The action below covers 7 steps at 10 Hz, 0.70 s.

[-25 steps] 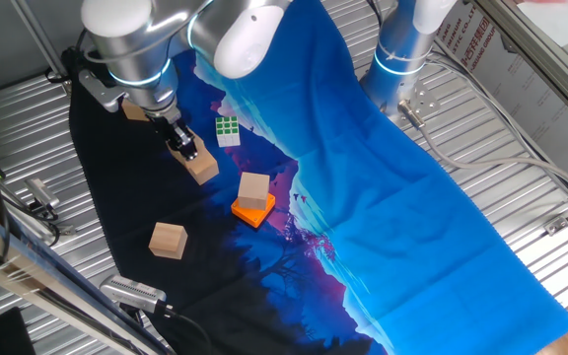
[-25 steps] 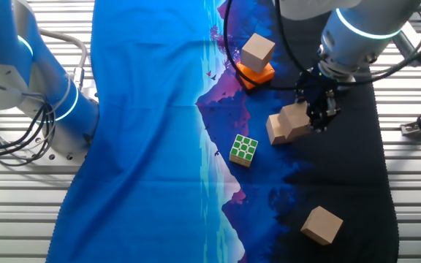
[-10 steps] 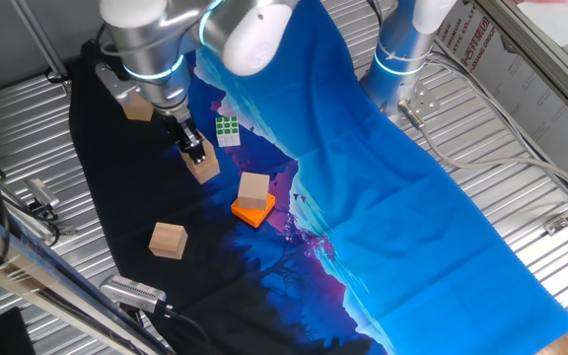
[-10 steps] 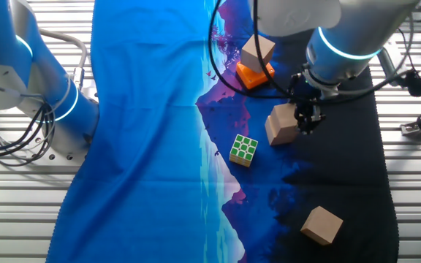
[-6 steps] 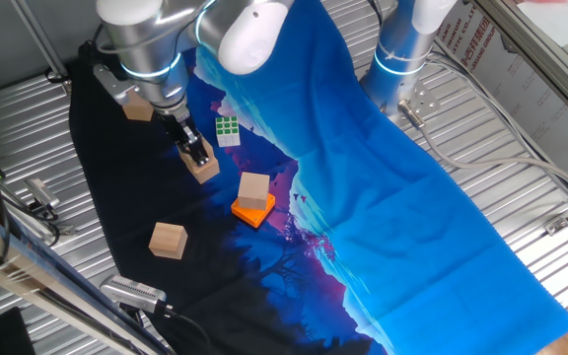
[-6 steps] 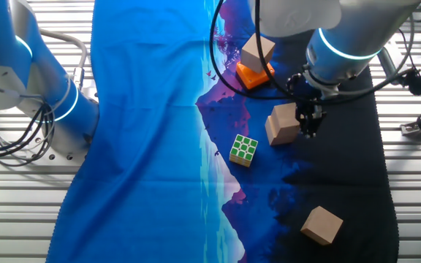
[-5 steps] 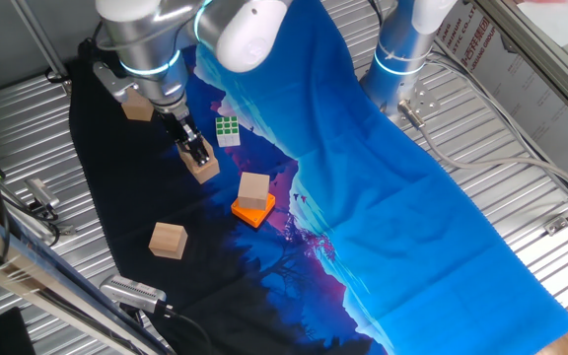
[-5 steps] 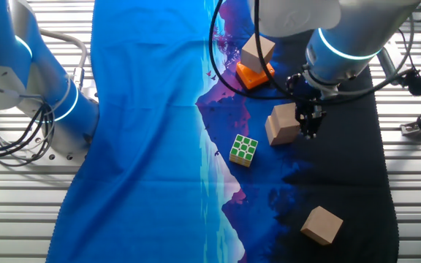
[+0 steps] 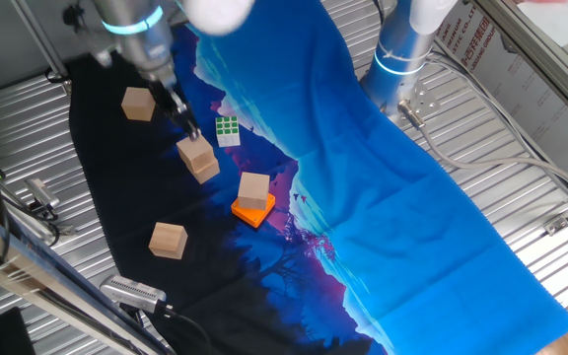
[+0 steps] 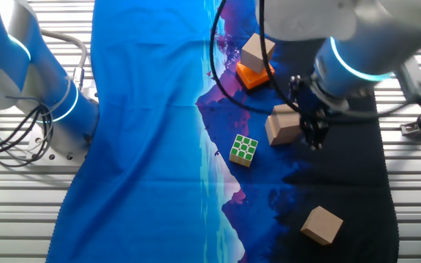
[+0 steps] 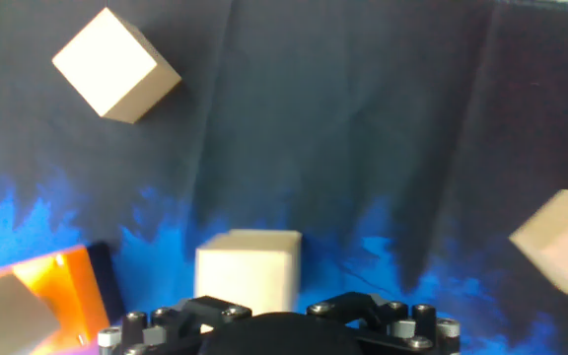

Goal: Stack the blocks in a vertical line of five

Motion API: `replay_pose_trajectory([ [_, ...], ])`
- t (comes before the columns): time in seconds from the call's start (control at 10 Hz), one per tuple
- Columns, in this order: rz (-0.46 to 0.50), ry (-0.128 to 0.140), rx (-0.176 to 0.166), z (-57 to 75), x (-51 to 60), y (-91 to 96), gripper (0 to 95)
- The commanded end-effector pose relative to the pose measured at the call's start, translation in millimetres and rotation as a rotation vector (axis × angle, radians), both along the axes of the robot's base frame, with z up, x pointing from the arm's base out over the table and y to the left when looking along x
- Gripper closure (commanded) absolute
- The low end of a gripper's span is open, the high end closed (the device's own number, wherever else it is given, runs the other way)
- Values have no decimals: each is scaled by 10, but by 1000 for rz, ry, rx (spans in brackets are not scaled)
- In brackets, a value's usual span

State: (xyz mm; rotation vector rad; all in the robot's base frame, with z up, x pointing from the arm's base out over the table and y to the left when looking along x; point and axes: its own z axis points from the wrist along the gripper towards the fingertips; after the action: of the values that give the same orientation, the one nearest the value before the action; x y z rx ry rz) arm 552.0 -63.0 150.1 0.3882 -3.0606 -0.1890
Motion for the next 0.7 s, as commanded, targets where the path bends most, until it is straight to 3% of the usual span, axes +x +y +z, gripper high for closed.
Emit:
replay_pose_trajectory([
  [0.1,118,-8,-45,-51,12,-306,570],
  [0.2,138,-12,-45,-113,14,-417,760],
  [0.7,228,-18,-94,-332,60,-768,760],
])
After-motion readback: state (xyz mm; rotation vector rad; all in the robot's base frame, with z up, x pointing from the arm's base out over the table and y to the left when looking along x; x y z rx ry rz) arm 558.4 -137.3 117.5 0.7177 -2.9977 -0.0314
